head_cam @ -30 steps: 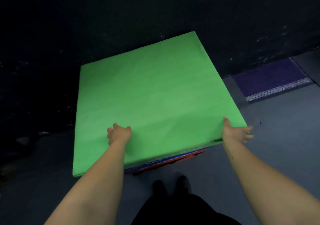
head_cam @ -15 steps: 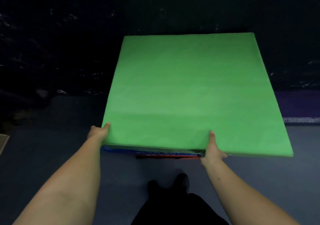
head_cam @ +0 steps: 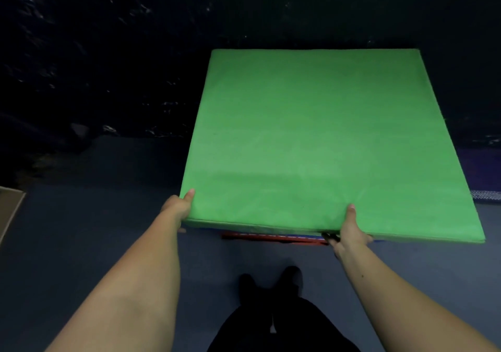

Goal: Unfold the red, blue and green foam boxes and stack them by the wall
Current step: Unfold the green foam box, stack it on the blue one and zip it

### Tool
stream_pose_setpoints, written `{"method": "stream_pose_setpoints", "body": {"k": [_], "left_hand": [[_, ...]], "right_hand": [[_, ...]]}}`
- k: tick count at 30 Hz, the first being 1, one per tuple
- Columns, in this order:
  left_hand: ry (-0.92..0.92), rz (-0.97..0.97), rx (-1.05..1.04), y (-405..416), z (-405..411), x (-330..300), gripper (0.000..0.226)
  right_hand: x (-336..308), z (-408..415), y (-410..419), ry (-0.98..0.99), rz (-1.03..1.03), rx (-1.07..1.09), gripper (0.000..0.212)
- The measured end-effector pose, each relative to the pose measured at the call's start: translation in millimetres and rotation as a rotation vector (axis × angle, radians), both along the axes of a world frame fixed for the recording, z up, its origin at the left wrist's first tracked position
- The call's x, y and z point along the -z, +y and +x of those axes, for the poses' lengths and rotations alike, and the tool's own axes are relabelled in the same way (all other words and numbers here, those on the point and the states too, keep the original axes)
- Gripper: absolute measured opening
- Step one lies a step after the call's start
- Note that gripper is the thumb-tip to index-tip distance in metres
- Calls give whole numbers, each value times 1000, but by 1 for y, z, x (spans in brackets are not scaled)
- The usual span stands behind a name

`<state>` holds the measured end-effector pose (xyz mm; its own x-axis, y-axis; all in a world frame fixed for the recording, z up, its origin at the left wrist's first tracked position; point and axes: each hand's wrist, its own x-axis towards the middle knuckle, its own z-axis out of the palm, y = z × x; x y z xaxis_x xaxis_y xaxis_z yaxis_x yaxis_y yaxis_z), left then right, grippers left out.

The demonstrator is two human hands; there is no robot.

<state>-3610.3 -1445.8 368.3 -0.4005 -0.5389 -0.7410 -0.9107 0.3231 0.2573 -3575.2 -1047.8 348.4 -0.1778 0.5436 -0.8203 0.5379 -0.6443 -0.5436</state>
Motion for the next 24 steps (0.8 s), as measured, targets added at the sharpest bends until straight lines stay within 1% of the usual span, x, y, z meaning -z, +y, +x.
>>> {"method": "stream_pose_setpoints", "body": {"k": [2, 4, 8, 12, 13, 14, 15, 16, 18, 20, 21, 22, 24], "left_hand": [[7, 1, -28, -8, -3, 2, 73], [49, 2, -75, -21, -10, 5, 67], [98, 78, -124, -36, -28, 12, 57], [96, 97, -104, -36, -24, 16, 65], [100, 104, -98, -32, -21, 12, 66], [110, 112, -90, -29, -18, 3, 65], [117, 123, -78, -27, -15, -3, 62], [123, 141, -68, -23, -13, -7, 60], [139, 180, -80, -22, -8, -10, 62], [177, 179, -84, -19, -3, -16, 65], [207, 183, -103, -23, 1, -20, 65], [235, 186, -118, -25, 3, -20, 64], [258, 192, -148, -38, 9, -19, 64]], "right_hand": [[-3, -6, -8, -9, -22, -1, 110], [-6, -12, -20, -29, -48, -17, 116], [1, -22, -31, -52, -46, -32, 117], [9, -21, -29, -53, -19, -76, 115], [9, -21, -28, -91, -6, -85, 119], [10, -22, -29, -168, 47, -121, 125], [8, -25, -29, -264, 121, -171, 128], [3, -30, -28, -355, 207, -226, 126], [-17, -40, -38, -444, 389, -322, 112], [-35, -49, -52, -410, 568, -494, 103], [-39, -55, -67, -368, 642, -627, 100], [-42, -58, -79, -336, 678, -757, 98], [-45, -64, -113, -273, 678, -980, 94]]}}
